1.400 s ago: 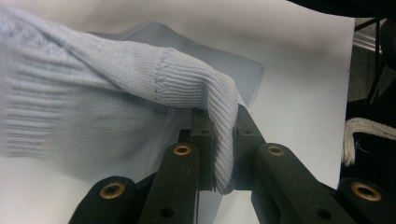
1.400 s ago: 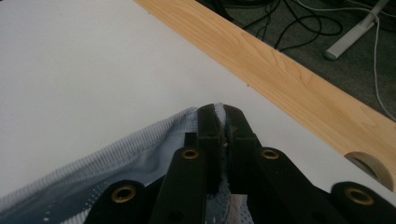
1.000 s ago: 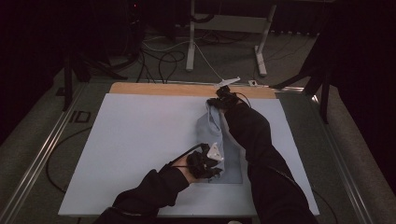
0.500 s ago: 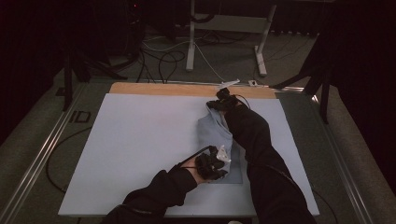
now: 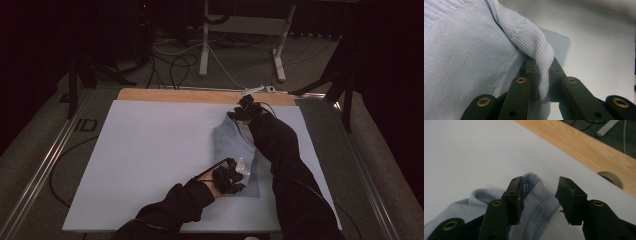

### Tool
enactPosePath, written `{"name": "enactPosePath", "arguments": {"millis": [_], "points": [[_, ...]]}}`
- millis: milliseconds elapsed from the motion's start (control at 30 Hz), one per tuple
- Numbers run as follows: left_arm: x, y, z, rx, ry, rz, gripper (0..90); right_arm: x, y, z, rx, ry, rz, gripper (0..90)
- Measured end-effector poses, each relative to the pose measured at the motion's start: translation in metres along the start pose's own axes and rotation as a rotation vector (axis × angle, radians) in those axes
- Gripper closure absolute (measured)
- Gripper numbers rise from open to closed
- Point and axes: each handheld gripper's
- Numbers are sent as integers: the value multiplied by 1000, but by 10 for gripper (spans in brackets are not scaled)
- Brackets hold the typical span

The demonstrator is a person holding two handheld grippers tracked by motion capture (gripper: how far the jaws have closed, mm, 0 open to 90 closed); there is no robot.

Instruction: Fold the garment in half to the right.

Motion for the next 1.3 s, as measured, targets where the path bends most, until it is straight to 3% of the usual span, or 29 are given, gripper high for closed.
{"name": "enactPosePath", "arguments": {"millis": [200,267,300,433,500,667,733,833,867,900,1000,1100,1233,1267,1300], "points": [[-2,-1,-2,3,5,-15,813,-4,21,-2,19,3,-15,460],[-4,0,-3,36,6,-28,790,-5,23,-1,17,5,-16,449],[-5,-1,-5,55,8,-33,715,-6,26,1,11,-3,-15,422],[-6,-6,-11,106,-2,-33,641,-4,26,7,-3,-2,-15,414],[-7,-3,-14,114,-13,-44,559,1,23,9,0,-6,-4,391],[-7,8,-14,98,-14,-85,404,9,19,6,16,-26,8,348],[-6,18,-10,101,16,-129,355,15,17,4,36,-44,26,319],[-4,24,-7,106,18,-152,280,19,15,3,38,-48,40,308],[-1,29,-5,107,41,-182,191,24,13,2,39,-64,56,308],[0,32,-4,104,51,-198,160,27,11,1,37,-70,64,308],[6,39,-2,83,23,-239,68,35,6,-2,35,-85,96,317],[13,48,0,61,30,-271,17,41,3,-4,20,-117,118,369],[20,58,4,37,34,-287,17,44,2,-5,-9,-141,120,589],[24,62,6,23,39,-295,17,44,2,-5,-9,-141,120,589],[30,69,9,-2,46,-308,17,43,3,-3,6,-115,129,733]]}}
Point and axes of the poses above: each handheld gripper's, and its own axes: y roughly backward along the jaws, x roughly out of its underside, z roughly to its left, and after that the axes turned 10 degrees about -z, right-handed
